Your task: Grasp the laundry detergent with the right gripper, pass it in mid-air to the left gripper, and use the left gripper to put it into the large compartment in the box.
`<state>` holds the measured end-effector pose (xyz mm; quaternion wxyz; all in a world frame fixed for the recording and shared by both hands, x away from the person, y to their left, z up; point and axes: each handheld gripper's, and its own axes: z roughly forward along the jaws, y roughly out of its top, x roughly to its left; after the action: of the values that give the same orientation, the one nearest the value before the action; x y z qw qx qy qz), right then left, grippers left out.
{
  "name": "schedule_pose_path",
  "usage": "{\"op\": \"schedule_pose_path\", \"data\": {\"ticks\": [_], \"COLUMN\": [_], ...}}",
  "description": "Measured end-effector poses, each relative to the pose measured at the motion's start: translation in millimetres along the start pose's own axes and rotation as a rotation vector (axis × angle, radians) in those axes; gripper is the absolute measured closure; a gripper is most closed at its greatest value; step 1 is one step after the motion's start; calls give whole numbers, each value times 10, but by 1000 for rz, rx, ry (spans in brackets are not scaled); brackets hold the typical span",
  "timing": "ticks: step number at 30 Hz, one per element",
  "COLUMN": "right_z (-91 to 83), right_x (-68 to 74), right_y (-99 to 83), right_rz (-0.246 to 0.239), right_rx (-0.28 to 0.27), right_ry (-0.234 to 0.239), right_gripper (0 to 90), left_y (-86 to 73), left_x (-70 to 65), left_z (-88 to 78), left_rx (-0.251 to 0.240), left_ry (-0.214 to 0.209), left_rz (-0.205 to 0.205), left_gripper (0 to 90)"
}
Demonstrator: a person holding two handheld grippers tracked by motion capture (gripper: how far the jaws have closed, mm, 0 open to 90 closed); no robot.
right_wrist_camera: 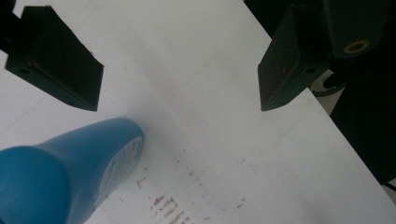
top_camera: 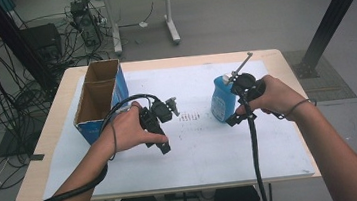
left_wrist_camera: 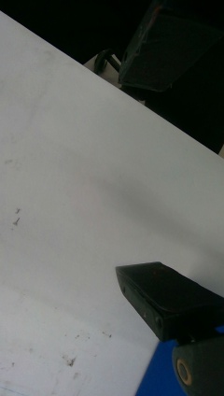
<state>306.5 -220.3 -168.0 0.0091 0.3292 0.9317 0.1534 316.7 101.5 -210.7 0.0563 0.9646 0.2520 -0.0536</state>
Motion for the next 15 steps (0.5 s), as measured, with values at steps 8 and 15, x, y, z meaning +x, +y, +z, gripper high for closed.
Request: {"op": "schedule_pose_path", "data": {"ticks": [8,15], "right_z": [-11,1], "right_x": [-27,-72], "right_y": [-89,-160], "right_rz": [30,54], "right_rx": [8,17], "right_ry": [-7,-13], "right_gripper": [138,138], "left_y": [5,12], "left_x": [7,9], "left_z": [22,45], "left_rx": [-3,2], "left_ry": [-5,-7], "left_rz": [-5,-4], "left_gripper": [83,83]}}
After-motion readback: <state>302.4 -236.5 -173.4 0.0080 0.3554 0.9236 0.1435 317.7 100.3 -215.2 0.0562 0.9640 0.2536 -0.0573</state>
